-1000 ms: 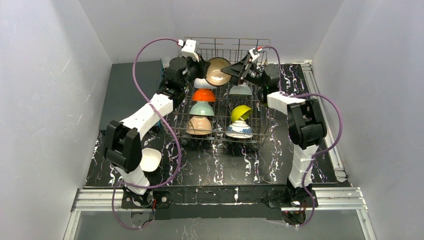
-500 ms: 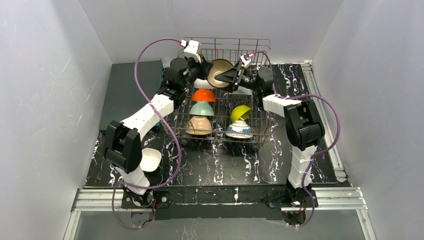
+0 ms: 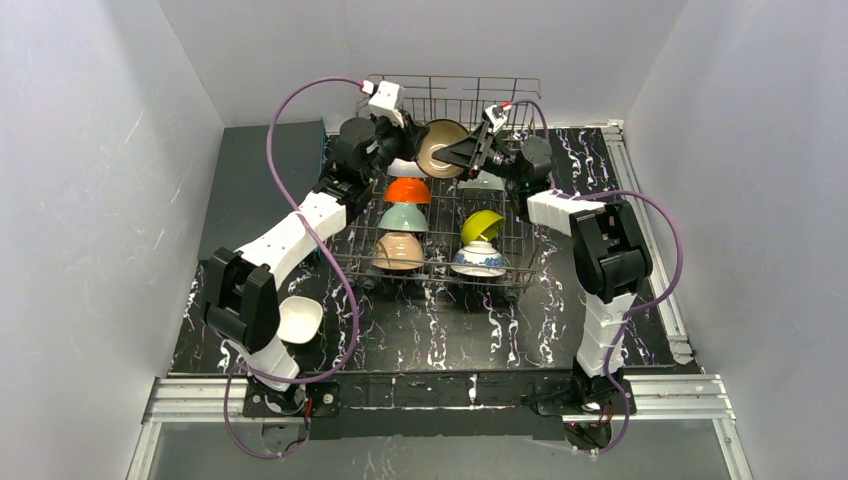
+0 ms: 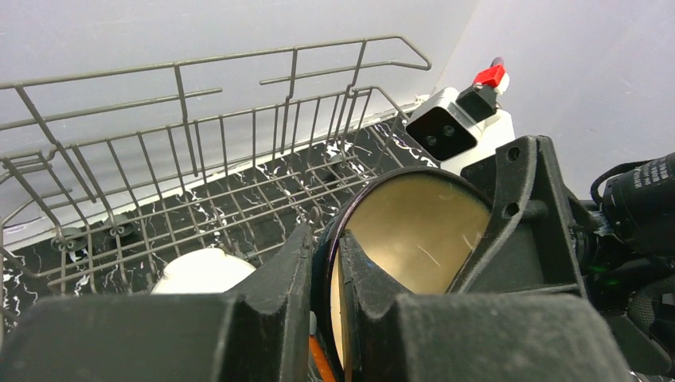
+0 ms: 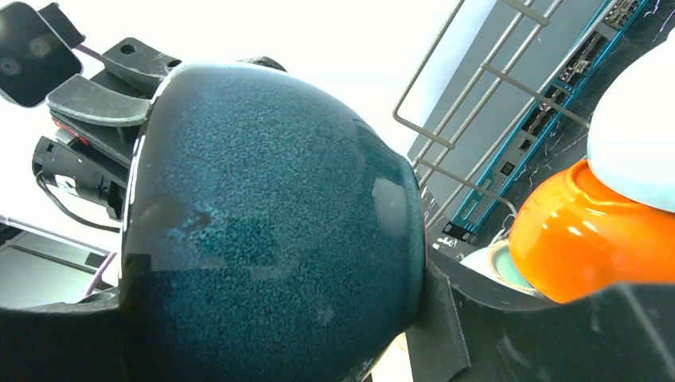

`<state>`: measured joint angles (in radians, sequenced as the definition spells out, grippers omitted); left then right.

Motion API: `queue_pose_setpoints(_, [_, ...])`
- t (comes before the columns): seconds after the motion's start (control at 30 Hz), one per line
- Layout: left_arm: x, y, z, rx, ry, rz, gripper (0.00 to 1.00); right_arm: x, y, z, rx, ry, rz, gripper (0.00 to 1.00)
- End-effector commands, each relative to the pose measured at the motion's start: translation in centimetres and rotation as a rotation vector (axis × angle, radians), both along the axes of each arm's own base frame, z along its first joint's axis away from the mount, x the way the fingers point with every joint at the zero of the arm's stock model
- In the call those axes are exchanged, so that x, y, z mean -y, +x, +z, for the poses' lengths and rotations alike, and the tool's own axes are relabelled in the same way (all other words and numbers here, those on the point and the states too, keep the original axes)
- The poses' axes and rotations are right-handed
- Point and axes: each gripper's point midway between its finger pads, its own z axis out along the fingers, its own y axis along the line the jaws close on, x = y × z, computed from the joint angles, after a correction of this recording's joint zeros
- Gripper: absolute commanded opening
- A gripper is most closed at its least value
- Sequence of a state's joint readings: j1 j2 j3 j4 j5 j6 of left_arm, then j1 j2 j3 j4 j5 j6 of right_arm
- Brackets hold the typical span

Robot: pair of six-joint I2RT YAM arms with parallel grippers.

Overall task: Load the bowls into the dish rack
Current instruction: Turn the bowl upside down on the dish rack.

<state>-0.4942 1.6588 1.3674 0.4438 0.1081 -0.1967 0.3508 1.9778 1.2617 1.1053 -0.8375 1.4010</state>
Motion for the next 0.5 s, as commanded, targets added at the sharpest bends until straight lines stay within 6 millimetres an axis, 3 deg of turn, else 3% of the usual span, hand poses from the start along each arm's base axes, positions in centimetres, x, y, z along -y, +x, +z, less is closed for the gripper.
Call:
queue_pose_setpoints(0.0, [-1.6, -1.0, 4.8, 0.1, -0.062, 0.04, 0.0, 1.1, -1.2, 4.2, 0.148, 0.057, -0.004, 0.21])
queue_pose_setpoints(0.07, [-1.7, -0.9, 4.6, 0.093, -0.059, 0.047, 0.0, 1.1, -0.9, 4.0, 0.146, 0.044, -0.005, 0.04])
queue_pose_setpoints(0.2, [-2.1, -0.6, 4.1, 0.079, -0.045, 0.069, 0.03, 0.8, 0.0, 2.9, 0.136, -0.018, -0.022, 0.01])
queue_pose_setpoints(0.27, [-2.3, -0.4, 3.7, 0.067, -0.035, 0.084, 0.13, 0.8, 0.8, 2.1, 0.13, -0.074, -0.044, 0.01])
queue_pose_setpoints(0.33, [-2.5, -0.3, 3.4, 0.053, -0.028, 0.097, 0.31, 0.8, 1.7, 1.4, 0.139, -0.131, -0.073, 0.01])
queue_pose_setpoints(0.47, [-3.0, -0.2, 2.9, 0.028, -0.012, 0.111, 0.56, 1.0, 3.4, 0.1, 0.142, -0.24, -0.128, 0.01])
